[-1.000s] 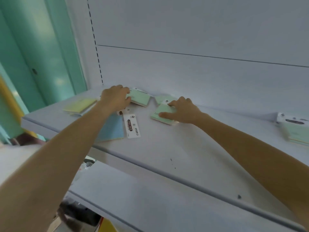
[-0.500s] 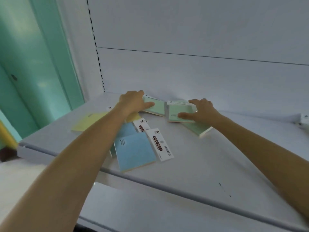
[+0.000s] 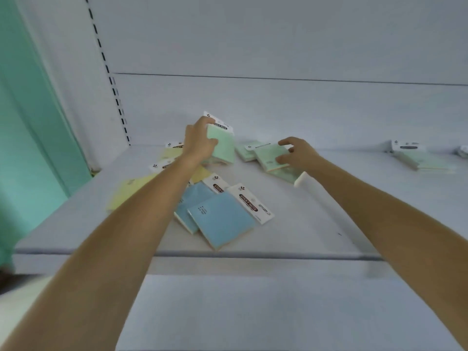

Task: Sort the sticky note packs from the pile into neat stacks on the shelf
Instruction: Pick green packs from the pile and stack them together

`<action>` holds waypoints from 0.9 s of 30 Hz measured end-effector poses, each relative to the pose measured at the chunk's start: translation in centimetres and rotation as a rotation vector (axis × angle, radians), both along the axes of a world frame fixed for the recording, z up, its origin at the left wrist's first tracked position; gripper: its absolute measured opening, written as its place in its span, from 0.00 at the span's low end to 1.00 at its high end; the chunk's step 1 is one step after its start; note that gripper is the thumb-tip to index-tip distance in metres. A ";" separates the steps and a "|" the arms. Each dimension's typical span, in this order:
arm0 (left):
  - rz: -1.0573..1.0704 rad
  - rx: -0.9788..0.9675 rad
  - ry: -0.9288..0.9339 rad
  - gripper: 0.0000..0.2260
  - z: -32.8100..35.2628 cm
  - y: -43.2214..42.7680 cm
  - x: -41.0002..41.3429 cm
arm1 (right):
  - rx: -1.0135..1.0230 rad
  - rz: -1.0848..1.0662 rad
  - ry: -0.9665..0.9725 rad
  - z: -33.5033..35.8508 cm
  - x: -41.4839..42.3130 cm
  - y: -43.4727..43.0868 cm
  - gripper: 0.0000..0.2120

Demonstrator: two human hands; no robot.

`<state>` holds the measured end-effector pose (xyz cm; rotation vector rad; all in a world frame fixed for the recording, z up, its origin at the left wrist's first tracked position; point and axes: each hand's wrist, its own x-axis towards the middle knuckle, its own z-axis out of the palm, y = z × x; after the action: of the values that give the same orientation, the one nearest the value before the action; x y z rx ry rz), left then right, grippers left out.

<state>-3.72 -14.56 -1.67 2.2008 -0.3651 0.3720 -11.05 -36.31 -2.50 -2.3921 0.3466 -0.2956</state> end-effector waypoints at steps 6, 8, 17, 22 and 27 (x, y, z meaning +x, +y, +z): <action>-0.039 -0.111 0.013 0.17 -0.4 -1.3 -2.3 | -0.158 -0.129 -0.151 -0.2 -1.7 0.1 0.20; -0.084 -0.070 -0.004 0.18 -0.4 -2.4 -2.8 | -0.183 -0.110 -0.203 -0.3 -3.0 -0.1 0.20; -0.256 0.031 -0.056 0.19 1.6 -9.2 -6.1 | -0.048 -0.235 -0.191 0.0 -9.8 -6.5 0.22; -0.341 -0.006 0.017 0.22 2.0 -16.4 -9.9 | 0.074 -0.343 -0.243 0.0 -15.7 -13.3 0.22; -0.363 -0.078 0.137 0.22 1.0 -24.8 -14.9 | 0.273 -0.410 -0.290 -0.5 -22.6 -21.1 0.21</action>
<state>-18.59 -39.32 -0.62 2.0181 -0.6499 0.0365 -33.61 -57.37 -2.98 -1.9622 0.6927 -0.7234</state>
